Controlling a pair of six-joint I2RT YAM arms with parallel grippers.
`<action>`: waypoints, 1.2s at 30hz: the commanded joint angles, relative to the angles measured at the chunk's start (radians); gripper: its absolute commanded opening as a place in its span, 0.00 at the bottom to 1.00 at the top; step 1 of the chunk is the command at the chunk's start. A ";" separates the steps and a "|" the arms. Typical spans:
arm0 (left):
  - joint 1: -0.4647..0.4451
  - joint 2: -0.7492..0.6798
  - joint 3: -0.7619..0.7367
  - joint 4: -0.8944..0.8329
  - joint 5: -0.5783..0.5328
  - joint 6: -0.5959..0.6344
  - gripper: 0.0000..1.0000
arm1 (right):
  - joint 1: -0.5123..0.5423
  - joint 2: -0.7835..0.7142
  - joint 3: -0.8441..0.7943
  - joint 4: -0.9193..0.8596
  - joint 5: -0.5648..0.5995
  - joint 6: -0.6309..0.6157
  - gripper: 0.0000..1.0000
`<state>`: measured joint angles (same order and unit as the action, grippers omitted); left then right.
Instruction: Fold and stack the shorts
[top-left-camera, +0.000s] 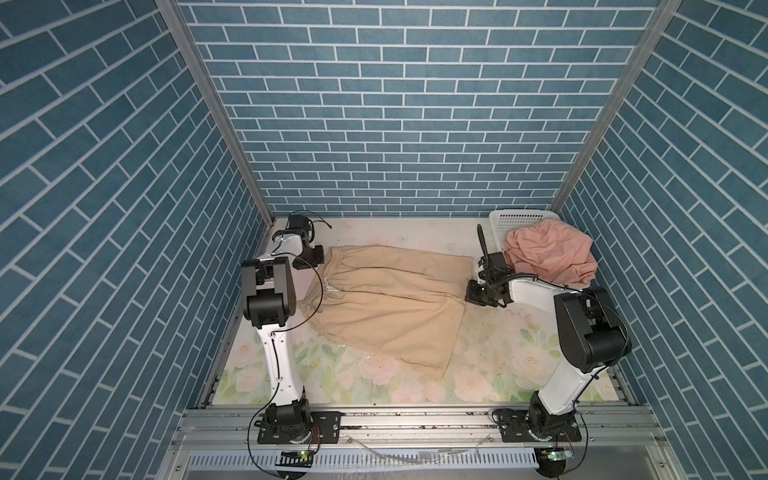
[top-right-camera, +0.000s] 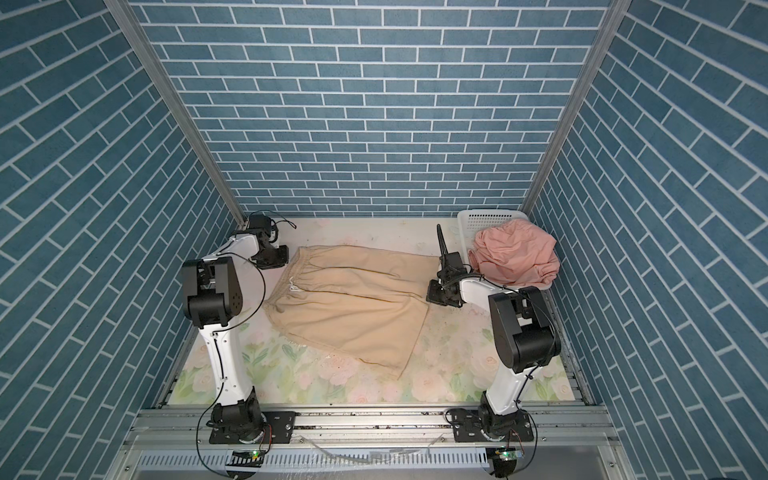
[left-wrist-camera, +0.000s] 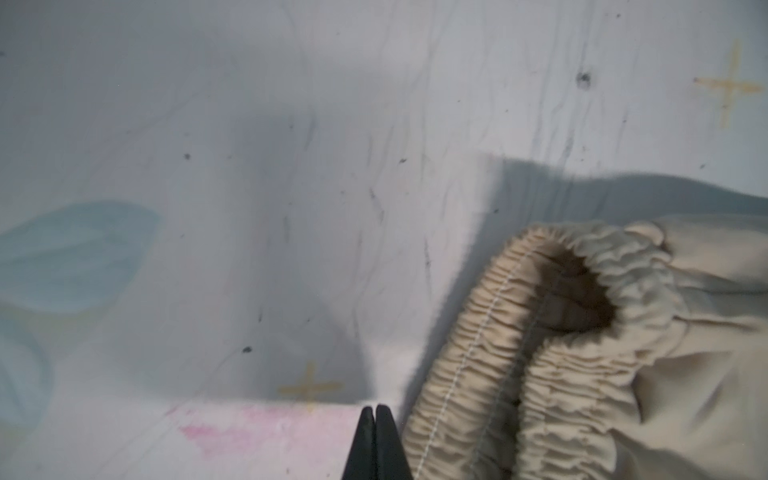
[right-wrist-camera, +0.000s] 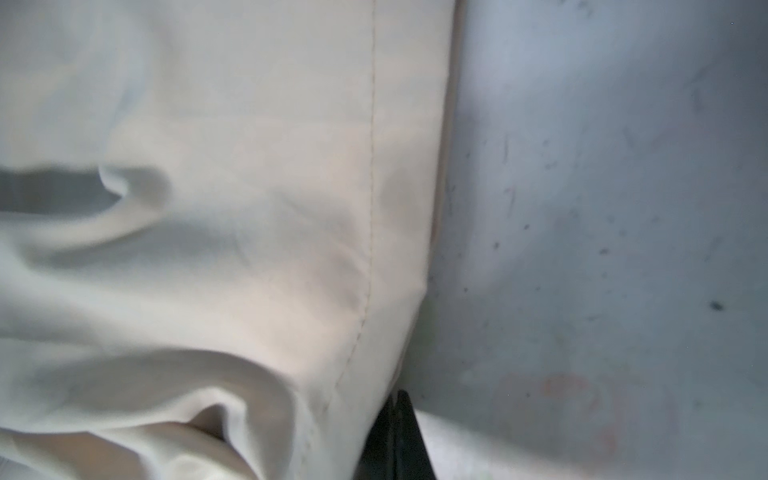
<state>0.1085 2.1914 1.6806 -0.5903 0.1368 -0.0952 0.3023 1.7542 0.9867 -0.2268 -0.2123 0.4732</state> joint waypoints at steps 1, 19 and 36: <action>0.023 -0.070 -0.059 0.017 0.031 -0.056 0.00 | -0.011 0.002 0.043 -0.066 -0.031 -0.055 0.00; 0.072 -0.573 -0.641 0.226 0.137 -0.349 0.95 | 0.520 -0.536 -0.339 -0.319 -0.016 0.267 0.47; 0.065 -0.997 -0.921 0.106 -0.007 -0.310 1.00 | 0.810 -0.291 -0.313 -0.117 0.100 0.404 0.47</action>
<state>0.1734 1.1900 0.7601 -0.4347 0.1444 -0.4294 1.0977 1.4048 0.6632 -0.3752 -0.1463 0.8181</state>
